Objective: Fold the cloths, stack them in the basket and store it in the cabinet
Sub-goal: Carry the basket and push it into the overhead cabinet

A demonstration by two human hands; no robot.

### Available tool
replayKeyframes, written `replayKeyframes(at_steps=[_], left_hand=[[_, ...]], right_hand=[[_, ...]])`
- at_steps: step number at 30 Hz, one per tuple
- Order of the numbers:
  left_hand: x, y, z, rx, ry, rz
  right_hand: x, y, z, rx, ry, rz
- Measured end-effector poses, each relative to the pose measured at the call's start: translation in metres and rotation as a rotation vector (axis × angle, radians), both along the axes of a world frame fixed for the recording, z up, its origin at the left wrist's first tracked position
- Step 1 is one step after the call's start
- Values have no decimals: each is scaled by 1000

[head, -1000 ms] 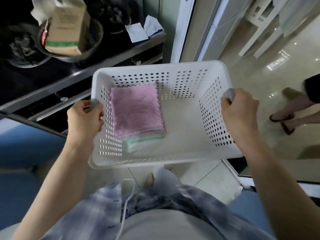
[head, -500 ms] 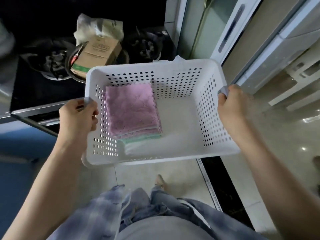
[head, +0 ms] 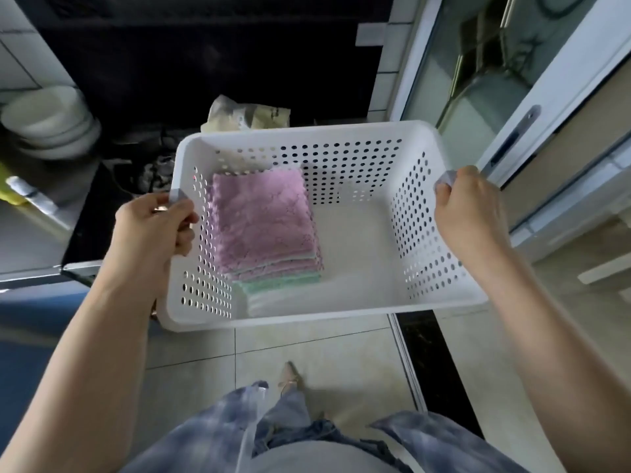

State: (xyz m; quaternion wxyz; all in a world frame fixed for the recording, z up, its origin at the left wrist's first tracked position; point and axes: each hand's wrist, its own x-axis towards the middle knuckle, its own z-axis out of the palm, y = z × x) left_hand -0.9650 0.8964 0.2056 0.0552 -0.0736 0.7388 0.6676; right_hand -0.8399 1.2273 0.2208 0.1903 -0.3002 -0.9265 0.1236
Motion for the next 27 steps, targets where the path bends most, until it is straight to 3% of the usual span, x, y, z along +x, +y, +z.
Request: replayKeyframes(at_steps=[14,27], left_hand=[[-120,-4,63,38,108,-87],[-196,24,197,-178,394,-164]], right_hand=[[-143,16,57,-179,-164,60],[-201,59,204,-290,-116,184]])
